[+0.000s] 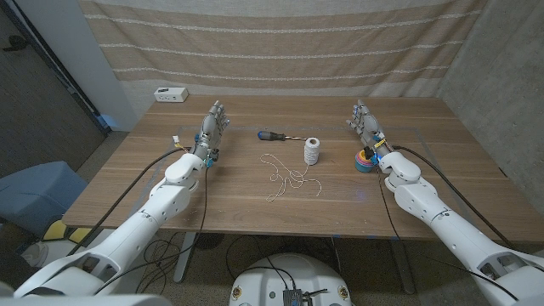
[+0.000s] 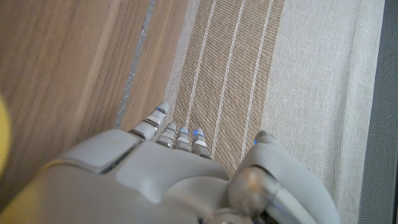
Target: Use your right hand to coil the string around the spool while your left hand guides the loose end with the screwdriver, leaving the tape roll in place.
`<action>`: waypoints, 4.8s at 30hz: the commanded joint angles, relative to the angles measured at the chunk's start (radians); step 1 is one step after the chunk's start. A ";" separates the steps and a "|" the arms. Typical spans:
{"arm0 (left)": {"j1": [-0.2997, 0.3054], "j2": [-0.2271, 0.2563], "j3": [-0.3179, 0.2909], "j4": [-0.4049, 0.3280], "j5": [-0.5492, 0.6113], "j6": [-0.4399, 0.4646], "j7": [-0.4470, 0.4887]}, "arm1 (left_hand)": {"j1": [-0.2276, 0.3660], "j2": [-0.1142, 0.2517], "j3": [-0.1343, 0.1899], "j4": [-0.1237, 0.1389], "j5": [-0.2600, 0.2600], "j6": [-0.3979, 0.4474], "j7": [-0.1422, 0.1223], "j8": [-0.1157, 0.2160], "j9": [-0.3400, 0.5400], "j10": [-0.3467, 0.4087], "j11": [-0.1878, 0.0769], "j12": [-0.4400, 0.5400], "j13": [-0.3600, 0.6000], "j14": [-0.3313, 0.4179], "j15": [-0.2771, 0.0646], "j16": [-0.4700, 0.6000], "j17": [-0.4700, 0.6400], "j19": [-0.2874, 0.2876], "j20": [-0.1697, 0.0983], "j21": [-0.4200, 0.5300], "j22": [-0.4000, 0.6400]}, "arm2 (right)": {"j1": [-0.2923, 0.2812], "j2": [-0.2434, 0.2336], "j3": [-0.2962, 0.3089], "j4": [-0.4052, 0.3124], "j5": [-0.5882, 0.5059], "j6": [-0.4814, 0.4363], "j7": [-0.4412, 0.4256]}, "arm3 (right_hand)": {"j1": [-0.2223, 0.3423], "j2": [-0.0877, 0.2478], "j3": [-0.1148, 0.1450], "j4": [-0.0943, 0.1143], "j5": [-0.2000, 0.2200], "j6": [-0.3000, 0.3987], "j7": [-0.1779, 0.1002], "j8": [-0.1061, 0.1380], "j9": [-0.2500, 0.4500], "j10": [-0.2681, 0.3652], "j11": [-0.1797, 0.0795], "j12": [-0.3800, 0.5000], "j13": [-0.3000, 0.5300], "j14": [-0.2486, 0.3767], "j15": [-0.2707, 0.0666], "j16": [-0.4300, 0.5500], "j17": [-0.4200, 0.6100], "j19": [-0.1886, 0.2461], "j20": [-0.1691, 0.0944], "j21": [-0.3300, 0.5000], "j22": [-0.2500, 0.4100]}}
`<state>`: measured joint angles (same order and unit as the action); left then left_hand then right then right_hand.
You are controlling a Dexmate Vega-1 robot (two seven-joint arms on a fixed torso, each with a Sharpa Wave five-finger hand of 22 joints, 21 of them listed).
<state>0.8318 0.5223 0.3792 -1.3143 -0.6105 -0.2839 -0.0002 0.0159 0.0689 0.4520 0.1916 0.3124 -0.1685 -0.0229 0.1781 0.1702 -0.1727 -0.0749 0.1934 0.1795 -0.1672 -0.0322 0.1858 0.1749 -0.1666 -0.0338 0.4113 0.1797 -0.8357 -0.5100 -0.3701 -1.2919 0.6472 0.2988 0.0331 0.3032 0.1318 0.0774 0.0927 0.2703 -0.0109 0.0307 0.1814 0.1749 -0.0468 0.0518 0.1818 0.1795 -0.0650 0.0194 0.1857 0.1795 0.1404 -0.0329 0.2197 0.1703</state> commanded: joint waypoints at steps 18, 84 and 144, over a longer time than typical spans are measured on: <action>-0.092 0.127 0.091 -0.136 0.357 0.150 0.163 | 0.089 0.027 0.023 -0.089 -0.012 -0.056 -0.091 0.028 0.004 -0.056 -0.010 0.045 0.004 -0.042 0.102 0.022 -0.001 0.010 0.186 0.000 0.002 | -0.007 -0.024 -0.015 -0.048 -0.065 0.022 -0.023 | 0.010 -0.002 0.003 0.003 0.004 0.003 0.009 0.006 0.005 -0.006 -0.003 0.008 0.003 -0.005 0.001 0.005 0.004 0.014 0.005 0.000 0.002; -0.386 0.192 0.401 -0.312 1.087 0.520 -0.053 | 0.397 -0.070 0.047 -0.358 -0.087 0.151 -0.068 0.040 0.008 0.110 0.003 0.039 0.006 0.180 0.052 0.011 -0.002 0.254 0.181 0.007 0.002 | -0.082 -0.111 -0.038 -0.284 -0.206 0.000 -0.078 | 0.022 -0.009 0.007 -0.016 -0.008 0.023 0.010 0.010 0.006 0.018 0.001 0.013 0.003 0.015 0.008 0.007 0.003 0.036 0.013 -0.009 0.002; -0.505 0.090 0.588 -0.170 1.376 0.512 -0.273 | 0.730 -0.116 -0.101 -0.323 -0.025 0.430 0.013 0.055 0.034 0.444 -0.003 0.130 0.073 0.495 -0.048 0.055 0.033 0.477 0.096 -0.035 0.005 | -0.105 -0.117 -0.034 -0.302 -0.207 0.014 -0.070 | 0.013 -0.010 0.004 -0.017 -0.017 0.043 0.008 0.010 0.006 0.046 0.006 0.015 0.003 0.037 0.011 0.009 0.004 0.052 0.017 -0.014 0.002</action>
<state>0.3399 0.6266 0.9357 -1.5034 0.7209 0.2260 -0.2367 0.7440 -0.0564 0.3565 -0.1311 0.2908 0.2455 -0.0065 0.2237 0.1980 0.2561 -0.0743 0.3136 0.2479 0.3131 -0.0421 0.2335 0.2027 0.3030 0.0572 0.3765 0.1793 -0.9361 -0.6272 -0.4061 -1.5939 0.4367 0.3124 -0.0343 0.3123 0.1226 0.0833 0.0787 0.2550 0.0251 0.0337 0.1889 0.1792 -0.0069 0.0554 0.1924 0.1790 -0.0374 0.0286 0.1857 0.1790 0.1826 -0.0143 0.2071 0.1698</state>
